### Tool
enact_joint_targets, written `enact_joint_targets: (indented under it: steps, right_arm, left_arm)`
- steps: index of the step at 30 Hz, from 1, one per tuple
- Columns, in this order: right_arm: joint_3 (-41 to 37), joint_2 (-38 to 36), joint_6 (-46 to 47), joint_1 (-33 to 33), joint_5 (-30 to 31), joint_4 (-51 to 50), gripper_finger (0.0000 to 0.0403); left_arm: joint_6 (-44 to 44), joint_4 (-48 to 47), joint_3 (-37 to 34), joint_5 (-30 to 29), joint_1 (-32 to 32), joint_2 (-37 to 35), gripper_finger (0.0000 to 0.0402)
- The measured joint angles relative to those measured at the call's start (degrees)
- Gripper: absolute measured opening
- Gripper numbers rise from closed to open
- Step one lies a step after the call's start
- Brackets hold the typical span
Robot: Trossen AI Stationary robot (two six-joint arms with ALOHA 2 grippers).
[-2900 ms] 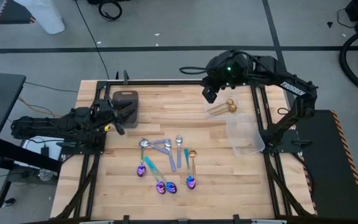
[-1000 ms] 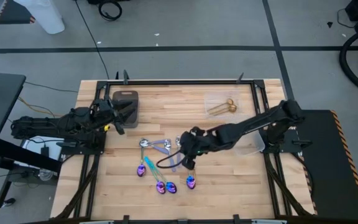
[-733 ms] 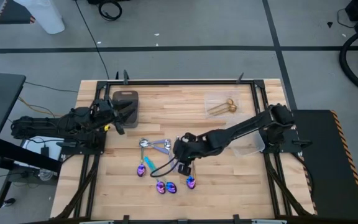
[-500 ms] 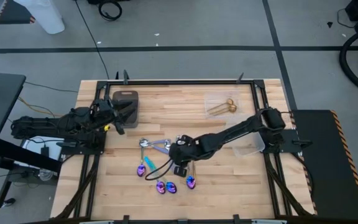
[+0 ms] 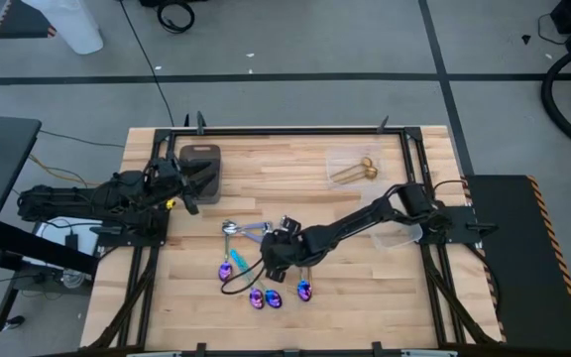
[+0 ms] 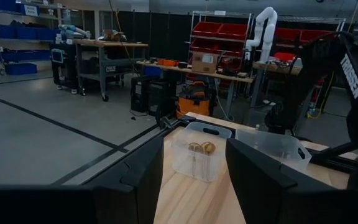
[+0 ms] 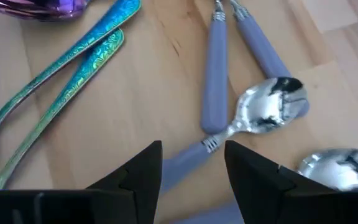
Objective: Sort silverware by color (type)
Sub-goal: Put the purple spoon into the bottom transparent bin
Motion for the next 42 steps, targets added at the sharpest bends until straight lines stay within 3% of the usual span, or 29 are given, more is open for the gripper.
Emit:
enact_joint_targets:
  steps: [15,26,32,42]
  right_arm:
    - [-1.3,1.5,3.4,0.4,2.2,-0.8,0.0169]
    - [-1.3,1.5,7.2,0.3,-0.4,-4.6,0.0159]
    - [-1.1,1.9,8.7,-0.2,-5.2,-6.1,0.0121]
    - [-1.1,1.5,8.1,-0.5,-5.0,-6.9,0.0056]
  left_arm:
    - [0.0,-0.2,0.0,0.0,0.0,0.0,0.0183]
    - [0.0,-0.2,0.0,0.0,0.0,0.0,0.0183]
    - [0.0,-0.2,0.0,0.0,0.0,0.0,0.0183]
    - [0.0,-0.3,0.0,0.0,0.0,0.0,0.0183]
